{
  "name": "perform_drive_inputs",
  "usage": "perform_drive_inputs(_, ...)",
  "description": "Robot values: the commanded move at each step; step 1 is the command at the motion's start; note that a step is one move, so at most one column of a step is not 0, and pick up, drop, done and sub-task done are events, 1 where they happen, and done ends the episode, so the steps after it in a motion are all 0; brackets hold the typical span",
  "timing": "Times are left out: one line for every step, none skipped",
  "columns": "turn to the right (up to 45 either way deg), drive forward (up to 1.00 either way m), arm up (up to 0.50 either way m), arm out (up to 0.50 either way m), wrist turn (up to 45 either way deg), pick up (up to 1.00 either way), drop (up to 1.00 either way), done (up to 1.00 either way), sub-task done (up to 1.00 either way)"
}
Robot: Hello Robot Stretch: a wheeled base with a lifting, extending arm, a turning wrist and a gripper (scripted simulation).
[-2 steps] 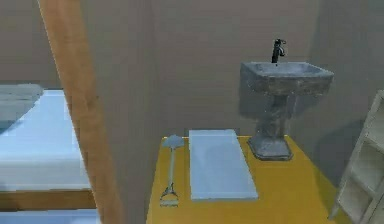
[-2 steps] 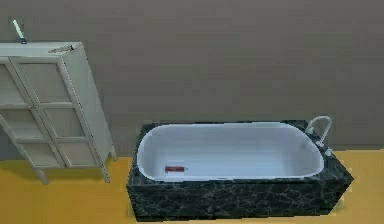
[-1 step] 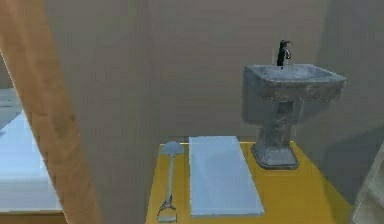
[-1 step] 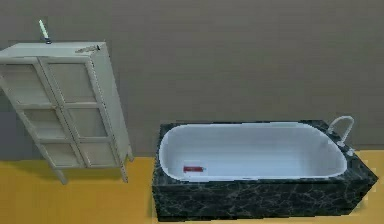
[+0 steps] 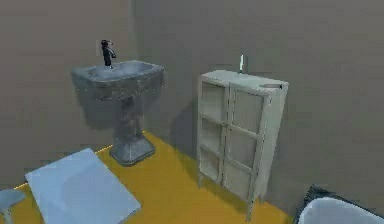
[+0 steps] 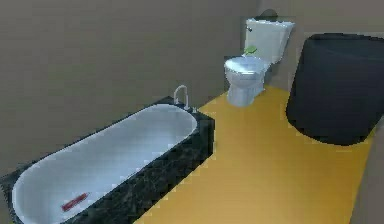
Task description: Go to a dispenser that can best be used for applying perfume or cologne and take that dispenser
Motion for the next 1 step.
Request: perform_drive_inputs(45.0,0.0,0.0,0.0,0.0,0.0,0.0,0.0,0.0)
